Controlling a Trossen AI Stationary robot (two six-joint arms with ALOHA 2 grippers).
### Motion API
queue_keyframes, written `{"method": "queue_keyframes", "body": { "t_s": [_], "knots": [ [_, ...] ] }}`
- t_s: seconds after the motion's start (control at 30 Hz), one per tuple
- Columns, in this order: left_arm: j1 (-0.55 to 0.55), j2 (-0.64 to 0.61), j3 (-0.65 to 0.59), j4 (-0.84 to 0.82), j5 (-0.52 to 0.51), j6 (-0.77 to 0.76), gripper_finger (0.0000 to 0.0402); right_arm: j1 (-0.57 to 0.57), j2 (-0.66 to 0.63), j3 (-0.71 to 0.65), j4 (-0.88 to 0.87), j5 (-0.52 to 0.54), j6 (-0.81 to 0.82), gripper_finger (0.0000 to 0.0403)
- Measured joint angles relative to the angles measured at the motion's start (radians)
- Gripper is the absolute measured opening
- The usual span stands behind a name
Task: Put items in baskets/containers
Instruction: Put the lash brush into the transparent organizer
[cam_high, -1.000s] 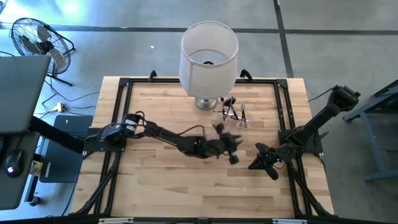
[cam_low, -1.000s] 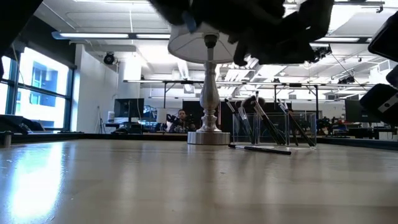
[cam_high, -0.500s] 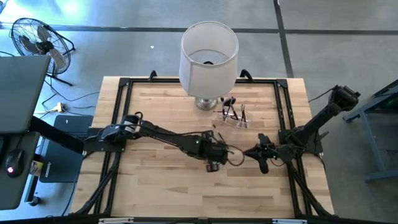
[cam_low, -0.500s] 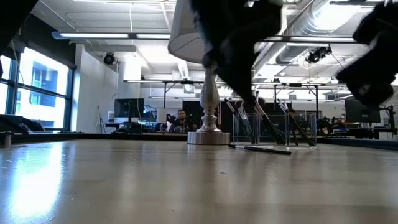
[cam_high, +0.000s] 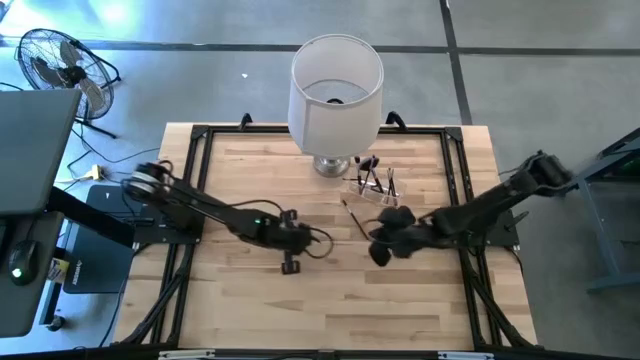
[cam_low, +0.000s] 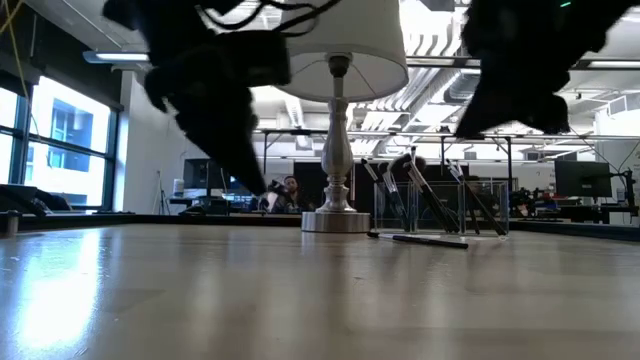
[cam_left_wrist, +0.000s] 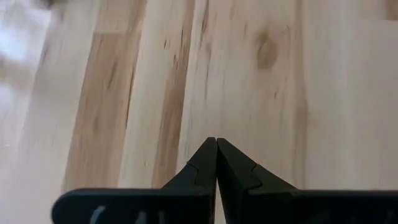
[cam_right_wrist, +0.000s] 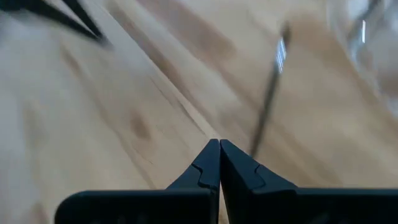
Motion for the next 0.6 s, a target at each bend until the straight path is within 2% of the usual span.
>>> {"method": "queue_keyframes", "body": {
  "t_s": [0.13,0.23,0.4,0.6],
  "knots": [
    [0.000,-0.086,-0.138,0.072,0.045,0.000,0.0001,-0.081,0.177,0.208,-0.351,-0.196,0.112,0.0000],
    [0.000,-0.103,-0.170,0.084,0.085,0.001,0.0001,-0.117,0.299,0.344,-0.520,-0.268,0.125,0.0000],
    [0.000,-0.111,-0.177,0.065,0.140,0.018,0.0001,-0.150,0.449,0.494,-0.598,-0.303,0.108,0.0000],
    [0.000,-0.111,-0.178,0.046,0.147,0.057,0.0001,-0.187,0.531,0.546,-0.606,-0.272,0.107,0.0026]
  ]
}}
